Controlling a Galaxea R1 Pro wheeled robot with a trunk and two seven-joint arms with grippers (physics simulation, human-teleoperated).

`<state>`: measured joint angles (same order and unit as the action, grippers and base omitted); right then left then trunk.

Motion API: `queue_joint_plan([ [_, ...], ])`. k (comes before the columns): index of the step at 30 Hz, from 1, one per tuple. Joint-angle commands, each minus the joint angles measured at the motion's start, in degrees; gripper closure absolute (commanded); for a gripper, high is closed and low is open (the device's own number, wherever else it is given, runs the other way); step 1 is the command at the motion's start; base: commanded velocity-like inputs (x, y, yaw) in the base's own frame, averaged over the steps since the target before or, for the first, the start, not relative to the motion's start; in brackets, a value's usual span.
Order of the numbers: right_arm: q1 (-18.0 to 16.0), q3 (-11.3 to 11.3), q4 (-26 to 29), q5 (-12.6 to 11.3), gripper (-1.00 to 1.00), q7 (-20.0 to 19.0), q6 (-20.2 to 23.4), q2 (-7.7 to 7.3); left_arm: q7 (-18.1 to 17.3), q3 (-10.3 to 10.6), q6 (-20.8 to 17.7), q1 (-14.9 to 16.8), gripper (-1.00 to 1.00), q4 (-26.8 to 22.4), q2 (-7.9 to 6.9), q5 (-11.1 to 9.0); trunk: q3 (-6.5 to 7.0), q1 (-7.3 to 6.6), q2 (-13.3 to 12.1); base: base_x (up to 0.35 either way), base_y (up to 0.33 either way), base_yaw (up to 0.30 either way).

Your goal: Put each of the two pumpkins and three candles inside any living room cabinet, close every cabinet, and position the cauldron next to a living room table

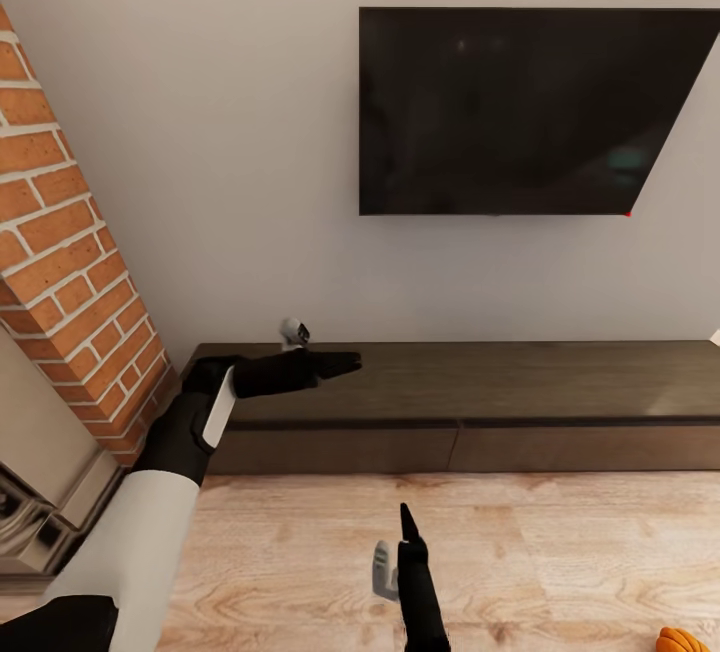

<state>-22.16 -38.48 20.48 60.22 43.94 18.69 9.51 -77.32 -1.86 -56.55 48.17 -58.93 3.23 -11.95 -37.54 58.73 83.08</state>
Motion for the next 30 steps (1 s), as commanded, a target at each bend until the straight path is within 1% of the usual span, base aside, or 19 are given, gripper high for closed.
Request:
queue_joint_plan([
  [1, -1.33, 0.03, -0.54, 0.06, -1.00, -0.13, -0.70, -0.04, 0.02, 0.09, 0.05, 0.00, -1.00, -0.08, 0.22, 0.02, 0.00, 0.00, 0.00, 0.000, 0.000, 0.000],
  [3, -3.93, 0.05, -2.36, 0.12, -1.00, -0.26, -2.91, -0.02, 0.05, 0.20, 0.11, -0.01, -1.00, -0.45, 0.71, 0.06, 0.00, 0.00, 0.00, 0.000, 0.000, 0.000],
  [5, -5.57, 0.09, -3.79, 0.10, -1.00, -0.34, -4.30, 0.09, 0.05, 0.24, 0.13, -0.04, -1.00, -0.90, 0.85, 0.07, 0.00, 0.00, 0.00, 0.000, 0.000, 0.000],
  [6, -6.39, 0.08, -4.48, 0.09, -1.00, -0.39, -4.86, 0.14, 0.06, 0.26, 0.13, -0.06, -1.00, -1.21, 0.87, 0.08, -0.18, 0.22, 0.40, 0.000, 0.000, 0.000],
  [11, -8.54, 0.10, -5.80, 0.12, -1.00, -0.71, -5.78, 0.08, 0.30, 0.44, 0.13, -0.16, -1.00, -1.66, 1.28, 0.08, -1.08, 1.32, 2.41, 0.000, 0.000, 0.000],
  [14, -9.28, 0.24, -7.01, -0.16, -1.00, -1.99, -6.67, -0.07, 0.38, 0.51, 0.13, -0.18, -1.00, -1.70, 1.71, 0.08, -1.62, 1.98, 3.61, 0.000, 0.000, 0.000],
  [17, -9.53, 0.27, -7.76, -0.30, -1.00, -2.75, -7.92, 0.18, 0.40, 0.53, 0.12, -0.18, -1.00, -1.66, 1.94, 0.09, -2.16, 2.64, 4.81, 0.000, 0.000, 0.000],
  [19, -9.63, 0.26, -7.61, -0.22, -1.00, -2.98, -8.27, 0.49, 0.41, 0.54, 0.12, -0.18, -1.00, -1.65, 1.99, 0.09, -2.52, 3.07, 5.62, 0.000, 0.000, 0.000],
  [22, -10.38, 0.20, -7.01, 0.02, -1.00, -3.15, -8.48, 0.49, 0.41, 0.50, 0.12, -0.18, -1.00, -1.71, 2.01, 0.09, -3.06, 3.73, 6.82, 0.000, 0.000, 0.000],
  [26, -13.18, 0.16, -6.52, -0.02, -1.00, -3.45, -8.69, 0.49, 0.34, 0.51, 0.12, -0.18, -1.00, -1.76, 2.02, 0.09, -3.77, 4.61, 8.42, 0.000, 0.000, 0.000],
  [30, -15.45, 0.16, -6.13, -0.27, -1.00, -5.80, -8.63, 0.49, 0.33, 0.54, 0.08, -0.18, -1.00, -1.72, 2.06, 0.09, -4.49, 5.49, 10.03, 0.000, 0.000, 0.000],
])
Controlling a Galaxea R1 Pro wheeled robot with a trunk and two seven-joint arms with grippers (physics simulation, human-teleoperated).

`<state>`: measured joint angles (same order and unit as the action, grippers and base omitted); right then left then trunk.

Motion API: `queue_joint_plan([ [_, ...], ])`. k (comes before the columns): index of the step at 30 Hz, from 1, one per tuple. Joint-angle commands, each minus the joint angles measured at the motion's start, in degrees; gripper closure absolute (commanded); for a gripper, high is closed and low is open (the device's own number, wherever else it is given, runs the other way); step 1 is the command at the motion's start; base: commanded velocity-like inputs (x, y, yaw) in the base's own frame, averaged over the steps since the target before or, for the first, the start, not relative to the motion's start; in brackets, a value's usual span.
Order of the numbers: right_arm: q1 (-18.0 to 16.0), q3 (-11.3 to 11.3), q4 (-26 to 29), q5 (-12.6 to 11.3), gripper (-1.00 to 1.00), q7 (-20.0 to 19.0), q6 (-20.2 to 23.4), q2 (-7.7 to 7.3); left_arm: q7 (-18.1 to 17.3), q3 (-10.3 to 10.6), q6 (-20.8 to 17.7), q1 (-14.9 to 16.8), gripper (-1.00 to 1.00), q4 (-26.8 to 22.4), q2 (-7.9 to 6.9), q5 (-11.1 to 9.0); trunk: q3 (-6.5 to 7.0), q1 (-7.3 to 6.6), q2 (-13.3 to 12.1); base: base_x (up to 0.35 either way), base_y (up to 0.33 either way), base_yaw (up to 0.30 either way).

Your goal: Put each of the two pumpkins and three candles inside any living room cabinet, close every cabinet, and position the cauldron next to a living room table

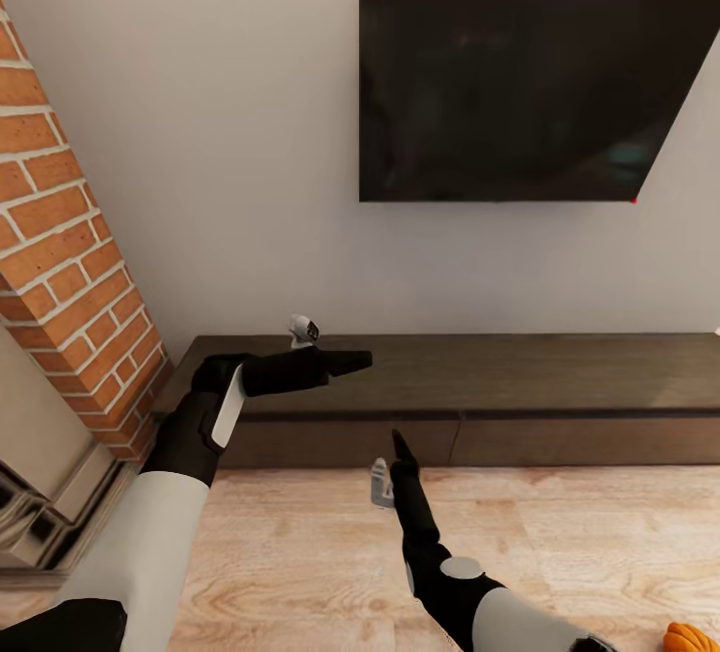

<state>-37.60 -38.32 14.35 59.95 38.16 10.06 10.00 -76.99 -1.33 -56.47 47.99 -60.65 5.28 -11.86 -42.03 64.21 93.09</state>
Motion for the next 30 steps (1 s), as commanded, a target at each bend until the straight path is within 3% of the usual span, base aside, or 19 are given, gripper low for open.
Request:
queue_joint_plan([
  [1, -0.36, 0.00, 0.38, -0.04, -1.00, -0.62, -0.01, 0.00, 0.00, 0.00, -0.02, 0.00, -1.00, 0.00, 0.05, -0.01, -0.19, 0.23, 0.42, 0.000, 0.000, 0.000],
  [22, -1.39, 0.26, 2.68, -0.39, -1.00, -2.04, -3.61, 0.00, -0.41, -0.07, -0.36, -0.22, -1.00, -1.72, 0.25, -0.18, -3.96, 4.84, 8.84, 0.000, 0.000, 0.000],
  [30, -1.65, 0.33, 1.90, -0.36, -1.00, -2.00, -3.48, 0.00, -0.37, -0.01, -0.40, -0.41, -1.00, -2.57, 0.24, -2.39, -5.39, 6.60, 12.05, 0.000, 0.000, 0.000],
])
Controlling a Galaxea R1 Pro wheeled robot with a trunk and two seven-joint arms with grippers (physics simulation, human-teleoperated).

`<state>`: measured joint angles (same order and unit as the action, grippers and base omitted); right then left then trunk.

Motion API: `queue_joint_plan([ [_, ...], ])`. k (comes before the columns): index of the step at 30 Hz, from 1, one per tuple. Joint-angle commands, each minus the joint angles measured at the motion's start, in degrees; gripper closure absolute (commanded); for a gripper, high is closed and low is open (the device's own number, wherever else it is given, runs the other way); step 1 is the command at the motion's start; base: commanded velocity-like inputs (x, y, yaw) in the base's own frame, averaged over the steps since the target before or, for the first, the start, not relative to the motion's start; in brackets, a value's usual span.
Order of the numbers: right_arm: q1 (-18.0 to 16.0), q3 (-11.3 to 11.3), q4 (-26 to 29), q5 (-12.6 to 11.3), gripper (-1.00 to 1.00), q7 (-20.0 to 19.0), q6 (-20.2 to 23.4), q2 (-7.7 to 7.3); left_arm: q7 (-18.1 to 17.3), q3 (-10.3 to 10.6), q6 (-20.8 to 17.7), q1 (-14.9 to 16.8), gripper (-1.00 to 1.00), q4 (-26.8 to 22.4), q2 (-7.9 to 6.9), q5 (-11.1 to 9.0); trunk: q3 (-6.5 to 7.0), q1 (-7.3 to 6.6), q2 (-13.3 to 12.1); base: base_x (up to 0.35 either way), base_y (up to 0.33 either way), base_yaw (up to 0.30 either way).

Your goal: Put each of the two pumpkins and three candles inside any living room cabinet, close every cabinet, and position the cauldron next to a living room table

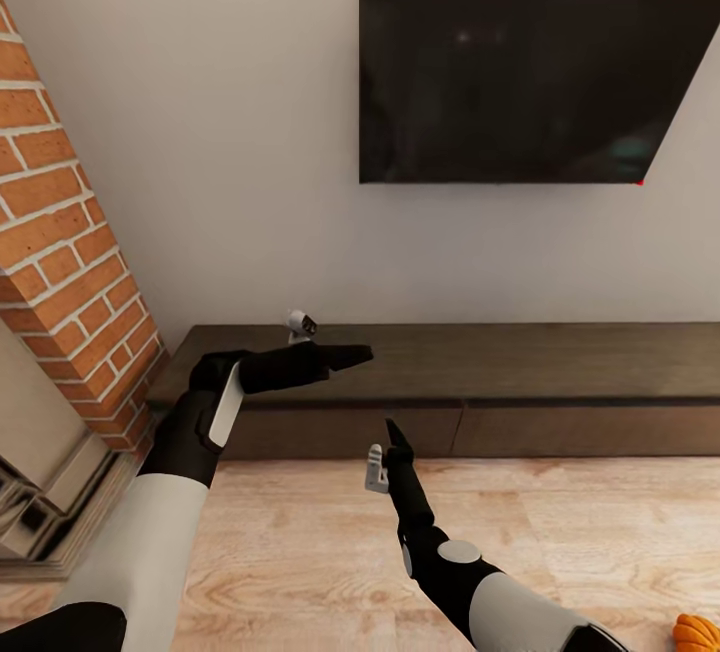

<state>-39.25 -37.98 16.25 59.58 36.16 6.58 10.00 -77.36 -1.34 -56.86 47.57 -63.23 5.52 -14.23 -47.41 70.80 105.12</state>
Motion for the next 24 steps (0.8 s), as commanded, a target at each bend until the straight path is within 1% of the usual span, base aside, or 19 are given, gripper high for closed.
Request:
queue_joint_plan([
  [1, -0.03, 0.00, -0.09, 0.02, -1.00, -0.01, 0.00, 0.00, 0.00, 0.00, 0.00, 0.00, -1.00, -0.01, 0.00, -0.07, -0.18, 0.23, 0.42, 0.000, 0.000, 0.000],
  [7, -0.55, 0.01, -2.33, 0.01, -1.00, 0.45, -0.31, 0.00, 0.01, 0.01, 0.00, -0.20, -1.00, -0.14, -0.07, -0.27, -1.26, 1.54, 2.82, 0.000, 0.000, 0.000],
  [14, -0.56, 0.06, -2.49, -0.06, -1.00, 0.49, -0.32, 0.00, 0.01, -0.06, 0.00, -0.20, -1.00, -0.14, -0.15, -0.28, -2.52, 3.08, 5.63, 0.000, 0.000, 0.000],
  [22, -0.56, 0.10, -2.57, 0.01, -1.00, 0.49, -0.26, 0.00, 0.00, -0.07, 0.06, -0.20, -1.00, -0.03, -0.31, -0.33, -2.52, 3.08, 5.63, 0.001, 0.000, 0.000],
  [24, -0.56, 0.10, -2.61, 0.01, -1.00, 0.49, -0.31, 0.00, 0.01, -0.07, 0.03, -0.20, -1.00, 0.04, -0.27, -0.30, -2.52, 3.08, 5.63, 0.139, 0.000, 0.000],
])
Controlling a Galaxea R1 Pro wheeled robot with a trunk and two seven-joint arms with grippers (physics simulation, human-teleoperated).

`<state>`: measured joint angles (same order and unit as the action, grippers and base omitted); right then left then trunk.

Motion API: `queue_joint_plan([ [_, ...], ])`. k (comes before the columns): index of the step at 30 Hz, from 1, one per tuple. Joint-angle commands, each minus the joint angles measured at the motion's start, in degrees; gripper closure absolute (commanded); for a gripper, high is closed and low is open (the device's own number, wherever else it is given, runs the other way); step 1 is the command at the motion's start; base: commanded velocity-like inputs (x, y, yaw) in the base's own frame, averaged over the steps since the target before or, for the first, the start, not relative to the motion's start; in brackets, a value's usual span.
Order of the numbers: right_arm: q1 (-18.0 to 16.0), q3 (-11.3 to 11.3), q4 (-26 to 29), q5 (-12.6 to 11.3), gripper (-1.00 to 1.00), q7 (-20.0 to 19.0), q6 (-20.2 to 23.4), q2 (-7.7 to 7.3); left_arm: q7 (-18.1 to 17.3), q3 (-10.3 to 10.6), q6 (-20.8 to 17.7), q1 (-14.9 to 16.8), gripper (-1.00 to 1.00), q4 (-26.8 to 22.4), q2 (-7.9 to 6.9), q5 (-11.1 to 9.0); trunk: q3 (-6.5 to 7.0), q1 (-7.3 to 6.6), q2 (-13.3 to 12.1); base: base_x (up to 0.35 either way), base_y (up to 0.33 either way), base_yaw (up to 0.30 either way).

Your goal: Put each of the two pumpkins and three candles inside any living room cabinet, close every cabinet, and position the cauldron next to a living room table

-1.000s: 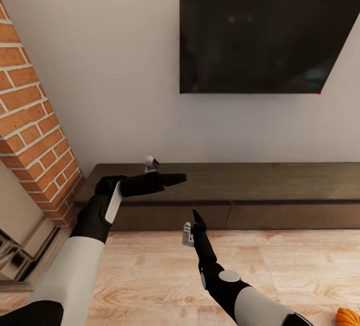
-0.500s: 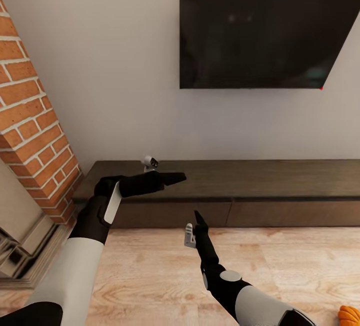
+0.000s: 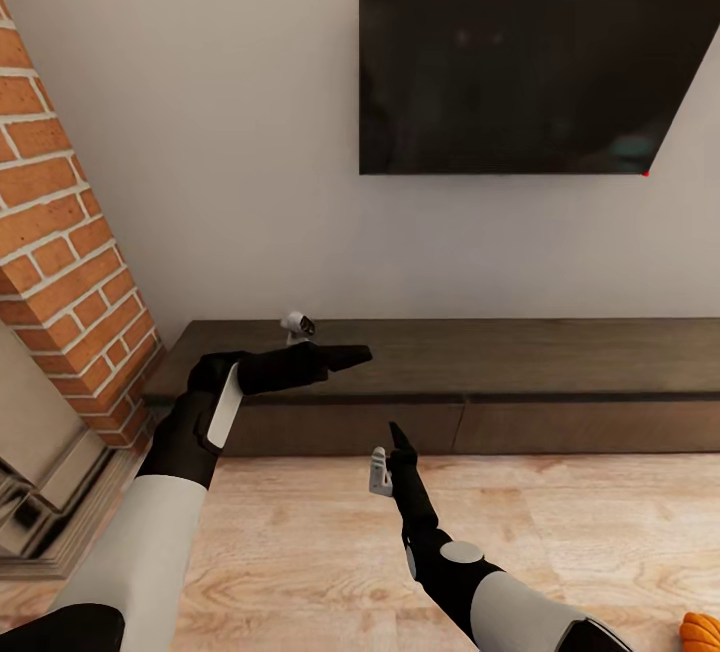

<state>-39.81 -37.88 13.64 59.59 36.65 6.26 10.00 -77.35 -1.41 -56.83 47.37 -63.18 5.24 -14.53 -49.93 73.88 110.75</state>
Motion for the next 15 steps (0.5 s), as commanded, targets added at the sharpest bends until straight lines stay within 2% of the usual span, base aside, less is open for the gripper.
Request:
queue_joint_plan([
  [1, 0.00, 0.00, -0.02, -0.02, -1.00, 0.00, -0.01, 0.00, 0.02, 0.00, -0.01, 0.00, -1.00, -0.07, 0.01, 0.01, 0.00, 0.00, 0.00, 0.219, 0.000, 0.000],
  [15, 0.00, -0.07, -1.53, -0.06, -1.00, -0.02, -0.02, 0.00, 0.01, 0.00, 0.03, 0.00, -1.00, -0.26, 0.03, 0.03, 0.00, 0.00, 0.00, 0.319, 0.000, 0.000],
])
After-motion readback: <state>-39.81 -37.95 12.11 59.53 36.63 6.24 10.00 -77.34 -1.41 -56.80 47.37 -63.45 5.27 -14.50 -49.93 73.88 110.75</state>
